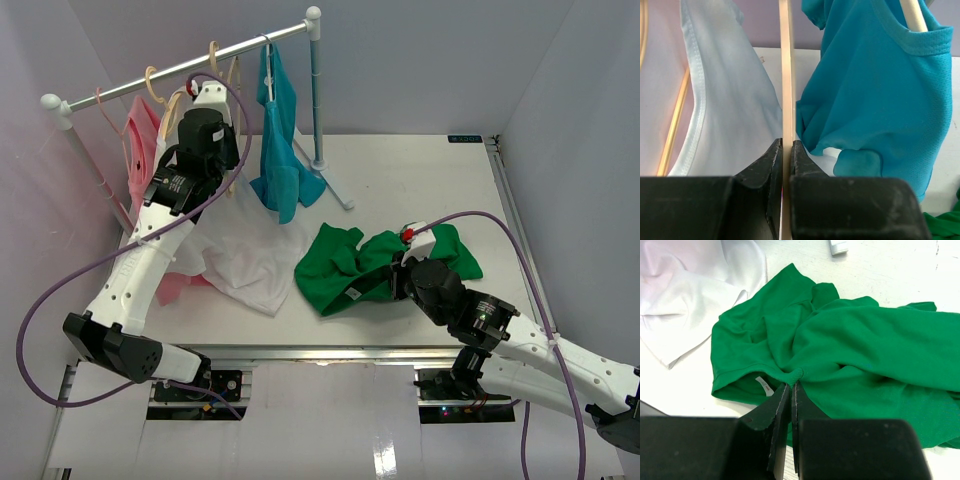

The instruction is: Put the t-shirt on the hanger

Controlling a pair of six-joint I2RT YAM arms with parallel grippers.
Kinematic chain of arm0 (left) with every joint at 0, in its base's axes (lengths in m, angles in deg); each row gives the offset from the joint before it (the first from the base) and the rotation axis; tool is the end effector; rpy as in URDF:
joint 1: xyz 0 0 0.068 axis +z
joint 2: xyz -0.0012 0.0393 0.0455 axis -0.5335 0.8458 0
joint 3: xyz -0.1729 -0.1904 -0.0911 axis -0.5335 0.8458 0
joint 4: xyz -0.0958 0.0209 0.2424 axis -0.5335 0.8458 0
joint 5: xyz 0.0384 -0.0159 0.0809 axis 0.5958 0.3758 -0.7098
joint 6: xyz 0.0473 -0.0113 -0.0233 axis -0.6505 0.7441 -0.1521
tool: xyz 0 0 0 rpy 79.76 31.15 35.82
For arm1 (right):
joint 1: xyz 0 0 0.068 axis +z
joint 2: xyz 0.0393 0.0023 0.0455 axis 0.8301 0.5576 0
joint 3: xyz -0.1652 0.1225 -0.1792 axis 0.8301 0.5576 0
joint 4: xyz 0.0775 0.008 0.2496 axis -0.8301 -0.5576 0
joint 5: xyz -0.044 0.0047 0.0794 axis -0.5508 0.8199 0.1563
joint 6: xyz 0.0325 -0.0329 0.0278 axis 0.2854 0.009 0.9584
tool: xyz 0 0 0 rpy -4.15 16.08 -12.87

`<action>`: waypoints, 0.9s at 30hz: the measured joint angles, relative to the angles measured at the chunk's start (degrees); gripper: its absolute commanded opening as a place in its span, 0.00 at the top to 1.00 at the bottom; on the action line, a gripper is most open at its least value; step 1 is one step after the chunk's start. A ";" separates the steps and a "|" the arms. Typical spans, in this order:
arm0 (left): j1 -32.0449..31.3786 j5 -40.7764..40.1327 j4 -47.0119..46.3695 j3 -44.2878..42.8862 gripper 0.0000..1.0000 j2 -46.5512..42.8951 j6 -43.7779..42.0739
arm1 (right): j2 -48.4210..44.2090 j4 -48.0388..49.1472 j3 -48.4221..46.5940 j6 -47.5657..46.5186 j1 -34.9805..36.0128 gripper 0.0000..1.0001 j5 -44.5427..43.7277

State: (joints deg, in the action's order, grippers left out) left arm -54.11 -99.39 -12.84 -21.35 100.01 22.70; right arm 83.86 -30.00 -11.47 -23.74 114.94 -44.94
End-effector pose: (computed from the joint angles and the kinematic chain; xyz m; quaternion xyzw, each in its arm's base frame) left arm 0.2807 -0.0984 0.4512 -0.0114 0.8164 0.0060 0.5774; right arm 0.1023 0.1337 0.2895 -0.1300 0.7997 0.1697 0.5611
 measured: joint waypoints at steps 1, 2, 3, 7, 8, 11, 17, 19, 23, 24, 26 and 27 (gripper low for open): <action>0.00 -0.39 0.15 -0.11 1.00 0.01 -0.12 | 0.00 0.00 0.00 0.00 0.00 0.92 0.04; 0.00 -0.68 0.34 -0.31 1.00 0.04 -0.22 | 0.00 0.00 0.00 0.00 0.00 0.92 0.06; 0.00 -0.81 0.61 -0.63 1.00 0.09 -0.29 | -0.02 0.00 0.00 -0.02 0.00 0.92 0.06; 0.00 -1.66 1.66 -2.92 1.00 0.24 -0.36 | -0.01 0.00 0.00 -0.04 0.00 0.92 0.06; 0.00 -1.74 1.95 -3.59 1.00 0.24 -0.33 | -0.02 0.00 0.00 -0.06 0.00 0.92 0.06; 0.00 -1.74 2.37 -5.28 1.00 -0.04 -0.15 | -0.02 0.00 0.00 -0.07 0.00 0.92 0.06; 0.00 -1.55 5.62 -6.85 1.00 -0.36 0.38 | -0.02 0.00 0.00 -0.09 0.00 0.92 0.06; 0.00 -1.09 6.89 -6.84 1.00 -0.61 0.87 | -0.02 0.00 0.00 -0.09 0.00 0.92 0.06; 0.02 1.56 8.70 -3.97 1.00 -3.00 2.06 | -0.02 0.00 0.00 -0.09 0.00 0.92 0.04; 0.02 2.15 8.90 -2.90 1.00 -4.04 2.33 | -0.02 0.00 0.00 -0.09 0.00 0.92 0.02; 0.12 3.50 8.94 -0.78 1.00 -6.52 2.93 | -0.02 0.00 0.00 -0.08 0.00 0.92 -0.13; 0.20 4.13 8.98 0.17 1.00 -7.83 3.09 | -0.02 0.00 0.00 -0.07 0.00 0.92 -0.21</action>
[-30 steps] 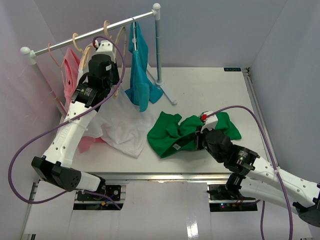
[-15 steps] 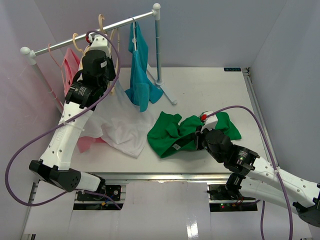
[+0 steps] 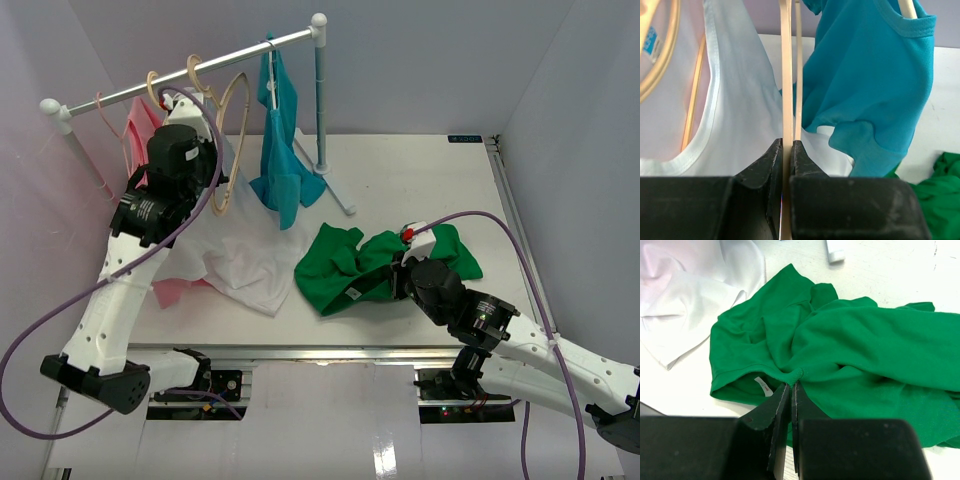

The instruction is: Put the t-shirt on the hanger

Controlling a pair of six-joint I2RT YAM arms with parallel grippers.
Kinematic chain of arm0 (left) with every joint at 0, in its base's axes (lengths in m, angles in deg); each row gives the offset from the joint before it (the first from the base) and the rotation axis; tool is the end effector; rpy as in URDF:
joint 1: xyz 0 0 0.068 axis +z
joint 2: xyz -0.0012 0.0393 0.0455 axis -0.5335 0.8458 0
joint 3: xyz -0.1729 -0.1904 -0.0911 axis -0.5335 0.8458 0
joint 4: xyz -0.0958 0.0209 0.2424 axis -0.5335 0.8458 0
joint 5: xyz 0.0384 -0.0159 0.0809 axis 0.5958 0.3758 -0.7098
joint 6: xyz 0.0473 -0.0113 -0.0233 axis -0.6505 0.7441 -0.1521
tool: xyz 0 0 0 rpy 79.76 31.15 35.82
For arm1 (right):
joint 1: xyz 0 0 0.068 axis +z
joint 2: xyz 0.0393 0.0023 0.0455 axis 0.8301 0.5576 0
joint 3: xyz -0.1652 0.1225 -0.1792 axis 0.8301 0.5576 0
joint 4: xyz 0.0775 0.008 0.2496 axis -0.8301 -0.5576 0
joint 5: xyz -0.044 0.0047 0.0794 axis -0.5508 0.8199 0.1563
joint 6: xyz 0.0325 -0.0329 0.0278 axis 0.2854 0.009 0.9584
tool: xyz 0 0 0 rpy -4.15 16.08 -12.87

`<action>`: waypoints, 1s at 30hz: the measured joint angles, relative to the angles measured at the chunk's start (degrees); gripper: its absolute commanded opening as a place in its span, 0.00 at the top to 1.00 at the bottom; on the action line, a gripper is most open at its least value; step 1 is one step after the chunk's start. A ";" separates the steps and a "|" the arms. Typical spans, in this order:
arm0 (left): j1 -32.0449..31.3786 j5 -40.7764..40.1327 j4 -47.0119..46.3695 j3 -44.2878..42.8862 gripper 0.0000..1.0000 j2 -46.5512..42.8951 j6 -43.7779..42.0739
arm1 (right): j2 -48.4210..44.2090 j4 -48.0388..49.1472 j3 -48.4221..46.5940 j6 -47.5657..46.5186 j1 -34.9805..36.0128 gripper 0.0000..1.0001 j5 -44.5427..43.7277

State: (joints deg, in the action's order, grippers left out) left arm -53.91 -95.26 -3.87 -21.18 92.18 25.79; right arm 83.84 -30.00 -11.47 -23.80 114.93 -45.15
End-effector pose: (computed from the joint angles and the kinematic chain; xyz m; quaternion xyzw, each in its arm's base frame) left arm 0.2314 -0.0803 0.4686 -0.0123 0.8252 -0.0340 0.5637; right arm 0.1024 0.1336 0.2896 -0.1292 0.7995 0.1682 0.5620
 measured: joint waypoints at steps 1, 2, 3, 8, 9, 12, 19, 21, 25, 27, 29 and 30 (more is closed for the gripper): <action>0.12 0.69 0.20 0.94 1.00 -1.55 0.12 | 0.01 0.00 0.00 0.00 -0.01 0.92 -0.06; 0.19 1.39 0.54 1.79 1.00 -3.09 0.27 | 0.07 -0.01 0.00 0.00 -0.02 0.92 -0.11; 0.19 1.99 1.12 2.57 1.00 -4.65 0.48 | 0.21 0.00 0.00 0.01 -0.02 0.92 -0.14; 0.18 4.32 3.05 6.32 1.00 -11.77 0.80 | 1.59 0.02 0.00 0.04 -0.02 0.92 -0.16; 0.17 4.89 3.07 6.87 1.00 -12.92 0.54 | 1.83 0.02 0.00 0.04 -0.01 0.92 -0.17; 0.15 6.10 3.41 7.45 1.00 -15.24 -0.31 | 2.35 0.00 0.00 0.04 -0.01 0.92 -0.20; 0.04 3.17 2.64 4.29 1.00 -10.84 -1.07 | 2.47 0.00 0.00 0.02 -0.06 0.92 -0.58; 0.06 1.93 1.99 4.07 1.00 -8.88 -1.07 | 2.49 0.00 0.00 0.02 -0.06 0.92 -0.60; 0.06 1.90 0.44 4.06 1.00 -7.11 -1.09 | 2.51 0.00 0.00 0.03 -0.06 0.92 -0.60; 0.06 2.37 -0.03 3.72 1.00 -7.09 -1.06 | 2.53 0.00 0.00 0.04 -0.06 0.92 -0.60; 0.06 3.03 -0.31 2.76 1.00 -7.20 -1.00 | 2.52 0.00 0.00 0.04 -0.06 0.92 -0.60; 0.06 3.40 -0.37 2.31 1.00 -7.36 -0.97 | 2.51 0.00 0.00 0.04 -0.06 0.92 -0.60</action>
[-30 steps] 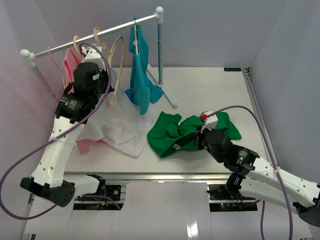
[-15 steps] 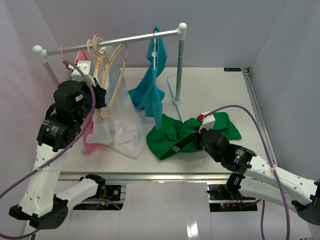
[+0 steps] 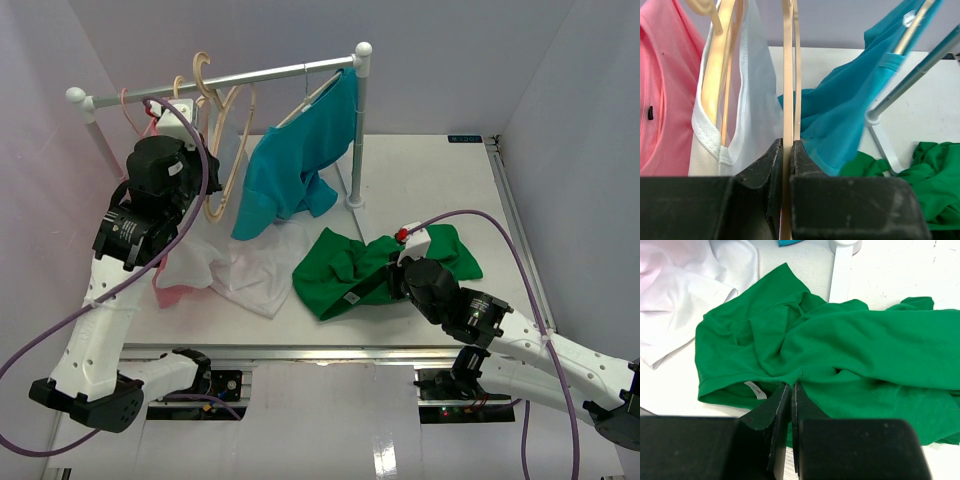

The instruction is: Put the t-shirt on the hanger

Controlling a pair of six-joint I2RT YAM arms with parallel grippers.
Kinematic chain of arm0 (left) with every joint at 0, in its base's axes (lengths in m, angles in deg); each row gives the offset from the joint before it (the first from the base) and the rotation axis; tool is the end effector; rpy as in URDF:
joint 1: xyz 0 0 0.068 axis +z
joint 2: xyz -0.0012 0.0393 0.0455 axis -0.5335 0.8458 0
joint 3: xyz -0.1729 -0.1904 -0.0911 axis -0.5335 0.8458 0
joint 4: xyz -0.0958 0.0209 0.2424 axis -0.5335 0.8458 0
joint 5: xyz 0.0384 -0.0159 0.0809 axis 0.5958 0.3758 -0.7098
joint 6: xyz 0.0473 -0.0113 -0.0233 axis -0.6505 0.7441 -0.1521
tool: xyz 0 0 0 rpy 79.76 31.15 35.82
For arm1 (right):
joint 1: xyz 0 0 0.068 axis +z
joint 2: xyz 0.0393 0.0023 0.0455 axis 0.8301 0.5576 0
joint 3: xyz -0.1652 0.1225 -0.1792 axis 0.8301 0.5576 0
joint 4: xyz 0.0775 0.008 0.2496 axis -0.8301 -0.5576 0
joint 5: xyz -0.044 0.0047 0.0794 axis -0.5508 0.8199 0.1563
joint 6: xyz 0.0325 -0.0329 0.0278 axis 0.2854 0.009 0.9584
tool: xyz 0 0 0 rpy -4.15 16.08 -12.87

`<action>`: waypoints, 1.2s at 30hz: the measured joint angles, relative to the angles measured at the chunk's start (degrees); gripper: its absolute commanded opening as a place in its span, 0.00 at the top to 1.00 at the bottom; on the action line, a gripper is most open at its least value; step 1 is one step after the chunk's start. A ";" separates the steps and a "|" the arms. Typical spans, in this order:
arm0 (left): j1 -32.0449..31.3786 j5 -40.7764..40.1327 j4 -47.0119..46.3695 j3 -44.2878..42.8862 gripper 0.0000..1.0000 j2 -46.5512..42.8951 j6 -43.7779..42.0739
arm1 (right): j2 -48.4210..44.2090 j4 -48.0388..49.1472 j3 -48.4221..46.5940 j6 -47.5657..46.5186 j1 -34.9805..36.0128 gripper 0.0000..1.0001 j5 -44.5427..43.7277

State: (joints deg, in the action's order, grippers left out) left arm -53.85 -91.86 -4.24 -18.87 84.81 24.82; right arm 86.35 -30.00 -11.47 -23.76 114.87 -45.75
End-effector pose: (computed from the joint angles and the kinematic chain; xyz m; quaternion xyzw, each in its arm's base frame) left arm 0.1924 -0.0668 0.4831 0.0034 0.8006 -0.0670 0.5955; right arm 0.1066 0.1396 0.2831 -0.1341 0.8088 0.1507 0.5524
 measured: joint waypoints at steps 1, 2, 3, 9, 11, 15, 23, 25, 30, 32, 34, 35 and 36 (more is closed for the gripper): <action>-0.01 0.38 -0.01 -0.42 1.00 -0.24 0.02 | 0.00 0.00 0.00 0.00 0.00 0.92 0.00; -0.02 0.87 0.02 -0.89 1.00 -0.48 0.01 | 0.00 0.00 0.00 0.00 0.01 0.92 -0.01; -0.02 1.39 0.07 -1.39 1.00 -0.73 -0.01 | 0.00 0.00 0.00 0.00 0.02 0.92 -0.02; 0.01 4.91 1.62 -3.54 1.00 -2.96 0.01 | 0.06 0.00 0.00 0.00 0.00 0.92 -0.02; -0.03 5.87 1.09 -3.54 1.00 -4.37 0.01 | 0.19 0.00 0.00 0.00 0.00 0.92 -0.02; -0.04 6.21 0.85 -3.54 1.00 -8.28 -0.10 | 0.28 0.00 0.00 0.00 0.00 0.92 -0.02; -0.04 5.39 1.02 -0.59 1.00 -12.41 -1.72 | 0.28 0.00 0.00 0.00 0.00 0.92 -0.02; -0.04 6.33 2.03 0.48 1.00 -12.94 -1.68 | 0.30 0.00 0.00 0.00 0.00 0.92 -0.02; -0.07 7.98 6.27 1.44 1.00 -15.13 -0.79 | 0.59 0.01 0.00 0.00 0.00 0.92 -0.02; -0.10 7.80 7.42 1.41 1.00 -16.91 0.03 | 0.77 0.01 0.00 0.00 0.00 0.92 -0.02; -0.10 7.43 8.91 0.73 1.00 -18.75 0.81 | 0.89 0.02 0.00 0.00 0.00 0.92 -0.04; -0.10 7.21 9.77 -0.12 1.00 -19.46 1.15 | 0.95 0.01 0.00 0.00 0.00 0.92 -0.06; -0.10 6.95 10.49 -1.11 1.00 -20.04 1.47 | 1.00 0.00 0.00 0.00 0.00 0.92 -0.10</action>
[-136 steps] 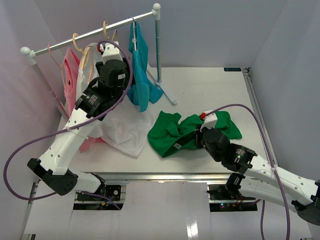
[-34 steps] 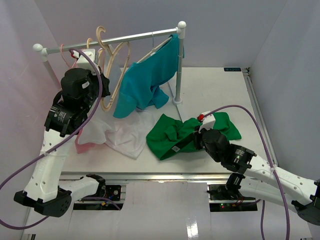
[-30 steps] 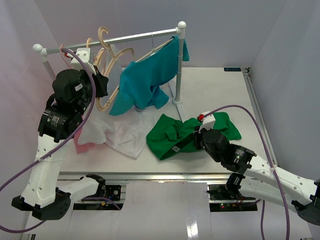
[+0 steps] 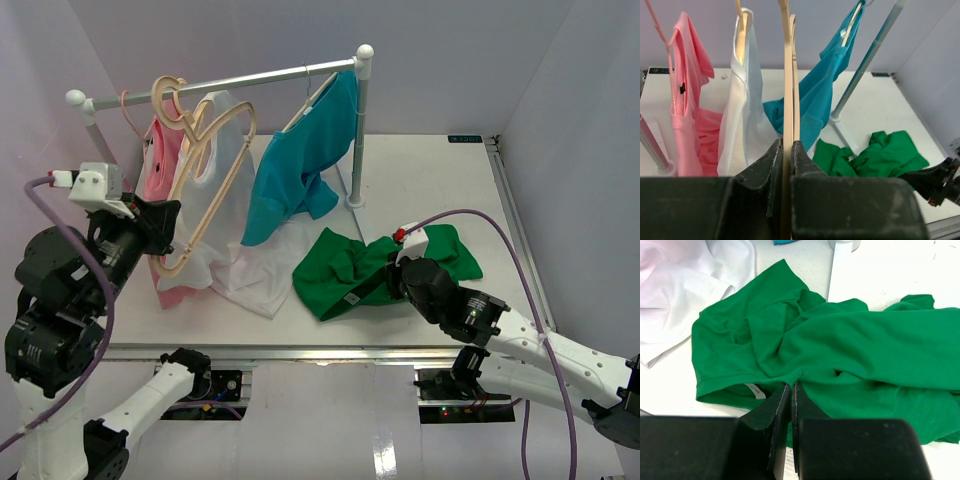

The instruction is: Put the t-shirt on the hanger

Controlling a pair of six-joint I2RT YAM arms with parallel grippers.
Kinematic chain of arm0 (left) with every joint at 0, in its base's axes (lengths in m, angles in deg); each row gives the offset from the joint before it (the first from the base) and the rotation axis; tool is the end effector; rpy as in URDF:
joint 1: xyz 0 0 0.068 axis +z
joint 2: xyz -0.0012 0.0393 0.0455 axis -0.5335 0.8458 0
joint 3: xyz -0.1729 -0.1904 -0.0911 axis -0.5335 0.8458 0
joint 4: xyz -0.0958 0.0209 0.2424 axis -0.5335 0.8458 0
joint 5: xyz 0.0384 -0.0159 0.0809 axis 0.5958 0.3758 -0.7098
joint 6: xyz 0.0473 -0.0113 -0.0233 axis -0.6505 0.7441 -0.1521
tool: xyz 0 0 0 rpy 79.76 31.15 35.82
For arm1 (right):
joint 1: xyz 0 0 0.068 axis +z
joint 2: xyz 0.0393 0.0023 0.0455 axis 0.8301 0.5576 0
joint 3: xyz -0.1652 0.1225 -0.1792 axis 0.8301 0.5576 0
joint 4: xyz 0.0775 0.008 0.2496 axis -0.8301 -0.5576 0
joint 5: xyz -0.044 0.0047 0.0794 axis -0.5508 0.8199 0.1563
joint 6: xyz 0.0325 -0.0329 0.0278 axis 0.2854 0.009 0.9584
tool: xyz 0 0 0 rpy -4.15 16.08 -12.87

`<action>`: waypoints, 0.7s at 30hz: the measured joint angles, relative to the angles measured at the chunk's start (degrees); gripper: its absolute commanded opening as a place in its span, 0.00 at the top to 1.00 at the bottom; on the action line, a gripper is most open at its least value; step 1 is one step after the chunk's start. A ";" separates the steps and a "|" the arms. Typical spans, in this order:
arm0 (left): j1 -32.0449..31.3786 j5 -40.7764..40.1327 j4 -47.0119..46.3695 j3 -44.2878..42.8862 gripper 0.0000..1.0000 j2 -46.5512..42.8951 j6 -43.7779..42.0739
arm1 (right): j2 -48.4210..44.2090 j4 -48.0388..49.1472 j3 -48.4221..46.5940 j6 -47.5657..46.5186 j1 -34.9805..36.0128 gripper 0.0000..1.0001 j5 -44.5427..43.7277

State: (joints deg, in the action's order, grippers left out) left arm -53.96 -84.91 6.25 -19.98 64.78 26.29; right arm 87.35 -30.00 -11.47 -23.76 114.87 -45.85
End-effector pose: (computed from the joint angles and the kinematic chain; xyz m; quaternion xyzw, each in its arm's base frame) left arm 0.0592 -0.0187 0.5082 0.0205 0.7441 -0.1470 0.6514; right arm 0.1082 0.1421 0.2804 -0.1370 0.8123 0.1447 0.5481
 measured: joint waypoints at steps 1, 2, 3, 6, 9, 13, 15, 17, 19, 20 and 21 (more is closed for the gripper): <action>0.00 -0.33 0.51 -1.08 1.00 -0.47 0.31 | 0.04 0.00 0.00 0.00 0.00 0.92 -0.09; 0.00 -0.69 1.01 -2.11 1.00 -0.92 0.61 | 0.08 0.00 0.00 0.00 0.00 0.92 -0.18; 0.00 -1.15 1.50 -3.02 1.00 -1.31 0.91 | 0.11 0.01 0.00 0.00 0.00 0.92 -0.28; 0.00 -2.66 3.04 -5.34 1.00 -2.58 1.82 | 0.28 0.02 0.00 0.00 0.00 0.92 -0.57; -0.01 -3.15 4.67 -7.50 1.00 -4.17 2.56 | 0.55 -0.01 0.00 0.01 0.00 0.92 -0.92; -0.02 -0.85 6.74 -10.77 1.00 -6.26 2.96 | 0.89 -0.48 -0.44 0.15 0.00 0.92 -2.01; -0.02 2.29 5.07 -11.00 1.00 -7.45 2.92 | 1.26 -1.20 -1.19 0.41 0.00 0.92 -2.88; -0.02 7.63 2.38 -8.86 1.00 -8.88 3.16 | 1.80 -2.00 -2.20 0.95 -0.20 0.92 -3.87; -0.02 14.15 0.44 -5.34 1.00 -9.63 3.47 | 2.72 -2.47 -3.32 1.55 -0.56 0.92 -4.57; -0.02 17.08 -0.21 -3.69 1.00 -9.77 3.61 | 3.20 -2.59 -3.86 1.77 -0.75 0.92 -4.86; -0.02 20.00 -1.07 -1.82 1.00 -9.63 3.80 | 3.95 -2.82 -4.52 1.95 -1.09 0.92 -5.03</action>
State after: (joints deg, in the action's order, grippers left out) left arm -53.97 -64.91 5.18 -21.80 55.14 30.08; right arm 91.30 -32.82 -15.98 -21.81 113.78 -50.88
